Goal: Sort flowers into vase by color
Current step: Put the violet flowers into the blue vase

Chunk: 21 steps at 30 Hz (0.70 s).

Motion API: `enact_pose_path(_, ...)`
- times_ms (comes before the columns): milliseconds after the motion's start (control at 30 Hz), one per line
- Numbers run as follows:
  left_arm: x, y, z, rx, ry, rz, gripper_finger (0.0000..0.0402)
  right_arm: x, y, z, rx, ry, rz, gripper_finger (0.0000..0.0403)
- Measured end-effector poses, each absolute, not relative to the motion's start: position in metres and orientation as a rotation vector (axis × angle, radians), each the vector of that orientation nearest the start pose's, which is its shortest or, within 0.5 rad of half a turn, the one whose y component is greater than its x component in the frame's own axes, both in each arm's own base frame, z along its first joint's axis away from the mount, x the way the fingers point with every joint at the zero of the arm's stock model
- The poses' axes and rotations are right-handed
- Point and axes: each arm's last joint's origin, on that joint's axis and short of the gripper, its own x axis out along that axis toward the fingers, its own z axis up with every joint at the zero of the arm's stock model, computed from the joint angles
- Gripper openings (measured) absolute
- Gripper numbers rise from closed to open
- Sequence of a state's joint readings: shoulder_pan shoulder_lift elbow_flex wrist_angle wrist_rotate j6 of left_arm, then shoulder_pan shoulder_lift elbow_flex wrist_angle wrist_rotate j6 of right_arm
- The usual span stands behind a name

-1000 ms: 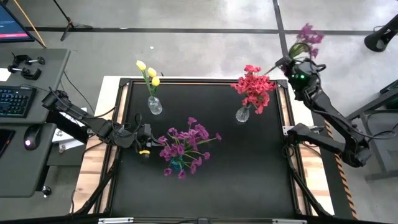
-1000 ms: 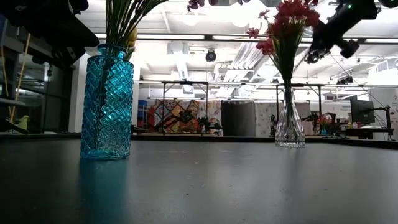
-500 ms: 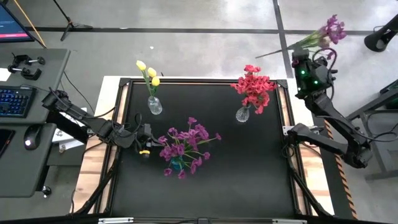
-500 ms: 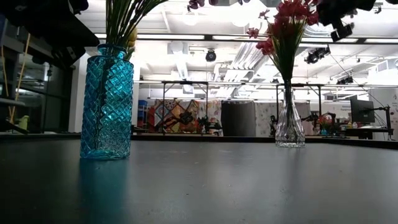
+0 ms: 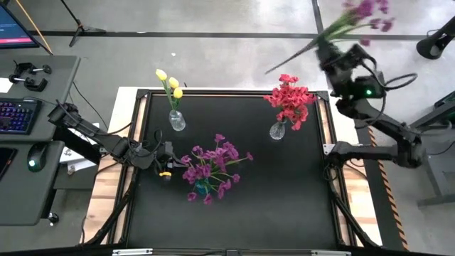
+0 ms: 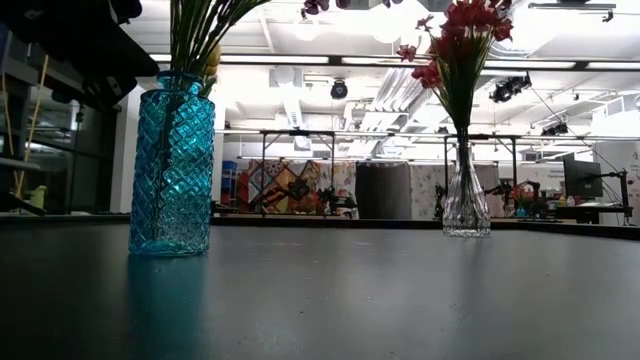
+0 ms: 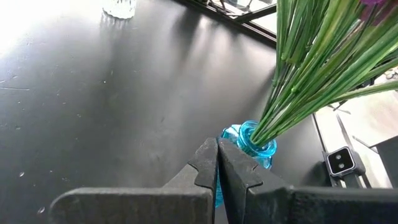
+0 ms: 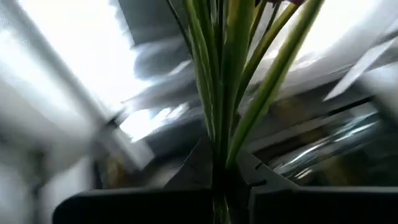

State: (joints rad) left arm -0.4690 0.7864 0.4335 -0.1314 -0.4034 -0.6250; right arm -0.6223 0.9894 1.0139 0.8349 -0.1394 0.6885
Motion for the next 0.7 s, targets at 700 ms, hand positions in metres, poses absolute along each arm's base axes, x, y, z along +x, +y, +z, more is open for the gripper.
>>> enact_pose_path(700, 0.154, -0.067, 0.217, -0.416, 0.46, 0.043, 0.0, 0.258, 0.022, 0.508, 0.061, -0.355, 0.417, 0.0)
